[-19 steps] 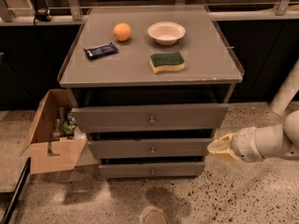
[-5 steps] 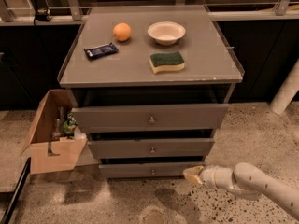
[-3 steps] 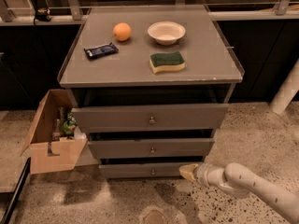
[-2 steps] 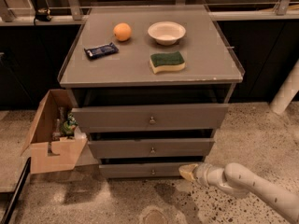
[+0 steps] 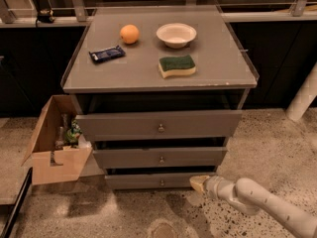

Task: Open bottom drawer

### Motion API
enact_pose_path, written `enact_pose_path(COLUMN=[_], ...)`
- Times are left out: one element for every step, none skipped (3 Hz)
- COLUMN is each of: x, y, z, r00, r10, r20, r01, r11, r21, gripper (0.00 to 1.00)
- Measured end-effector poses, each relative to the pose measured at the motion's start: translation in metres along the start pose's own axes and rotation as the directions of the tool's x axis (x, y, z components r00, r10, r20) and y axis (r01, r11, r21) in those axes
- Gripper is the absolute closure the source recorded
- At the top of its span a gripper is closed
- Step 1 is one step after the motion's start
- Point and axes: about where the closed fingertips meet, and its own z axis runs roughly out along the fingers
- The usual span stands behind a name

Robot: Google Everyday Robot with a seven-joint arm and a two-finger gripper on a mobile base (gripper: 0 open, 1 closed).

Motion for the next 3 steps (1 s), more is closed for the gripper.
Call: enact_pose_path(x=[0.006,0.014,0.021], y=[-0.014,-0.031,-0.06], z=[0.012,0.028,0.057], r00=[1.0,0.999,0.996], r10=[0.014,0.031,0.061], r20=[0.019,0.033,0.068], r01=[-0.014,-0.032,-0.061], r11=[0.9998,0.9995,0.9981], r21=[0.012,0.006,0.001], gripper=[1.0,1.0,1.0])
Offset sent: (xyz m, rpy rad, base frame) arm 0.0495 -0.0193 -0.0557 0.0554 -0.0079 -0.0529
